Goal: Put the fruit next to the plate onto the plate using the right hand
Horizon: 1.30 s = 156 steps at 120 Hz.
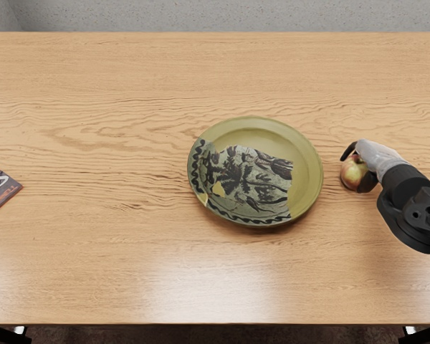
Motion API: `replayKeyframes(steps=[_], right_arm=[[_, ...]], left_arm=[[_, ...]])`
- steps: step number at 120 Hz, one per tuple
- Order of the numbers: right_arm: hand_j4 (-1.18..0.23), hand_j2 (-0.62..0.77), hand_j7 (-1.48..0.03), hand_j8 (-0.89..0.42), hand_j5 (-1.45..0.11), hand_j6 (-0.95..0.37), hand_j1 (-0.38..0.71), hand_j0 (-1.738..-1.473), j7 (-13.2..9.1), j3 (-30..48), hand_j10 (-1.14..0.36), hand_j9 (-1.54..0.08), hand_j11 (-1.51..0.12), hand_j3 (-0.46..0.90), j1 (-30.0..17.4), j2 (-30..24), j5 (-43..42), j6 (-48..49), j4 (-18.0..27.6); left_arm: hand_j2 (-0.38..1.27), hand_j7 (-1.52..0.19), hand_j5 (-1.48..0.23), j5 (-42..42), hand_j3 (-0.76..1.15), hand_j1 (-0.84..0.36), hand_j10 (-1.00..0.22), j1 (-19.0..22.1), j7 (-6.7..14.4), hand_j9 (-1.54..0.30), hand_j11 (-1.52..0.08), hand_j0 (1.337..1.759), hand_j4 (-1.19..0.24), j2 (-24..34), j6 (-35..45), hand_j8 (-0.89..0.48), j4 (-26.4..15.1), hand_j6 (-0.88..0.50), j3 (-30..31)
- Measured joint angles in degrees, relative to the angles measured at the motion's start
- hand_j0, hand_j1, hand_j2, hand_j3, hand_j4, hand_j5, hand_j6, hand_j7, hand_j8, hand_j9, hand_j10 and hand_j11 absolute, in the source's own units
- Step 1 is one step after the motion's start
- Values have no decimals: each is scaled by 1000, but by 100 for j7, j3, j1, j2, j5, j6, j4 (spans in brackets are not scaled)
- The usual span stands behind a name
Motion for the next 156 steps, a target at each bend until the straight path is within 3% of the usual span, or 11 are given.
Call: replayKeyframes(steps=[48, 78, 118, 156], right_arm=[[-526, 125, -694, -363, -705, -352, 177, -1656, 14, 146, -528, -703, -705, 0, 6, -270, 24, -53, 280], [-514, 40, -673, -385, -685, -372, 143, -1655, 11, 475, -513, -680, -681, 0, 112, -561, 61, 37, 693], [-501, 33, -661, -400, -674, -388, 131, -1655, 11, 608, -503, -669, -670, 0, 668, -888, 275, 295, 1140], [-495, 41, -659, -402, -674, -390, 132, -1656, 10, 653, -498, -669, -669, 0, 1340, -811, 773, 549, 1227]], left_arm=[[0, 0, 0, 0, 0, 349, 0, -8, 0, 0, 0, 1658, 0, 0, 0, 0, 1, 0, 1], [0, 0, 0, 0, 0, 349, 0, -27, 0, 0, 0, 1658, 0, 0, 0, 0, 1, 0, 1], [0, 0, 0, -3, 0, 349, 0, -33, -1, 0, 0, 1658, 0, 0, 0, 0, 1, 0, -1], [0, 0, 0, -8, 0, 349, 0, 1, 0, 0, 0, 1658, 0, 0, 0, 0, 1, 0, -33]])
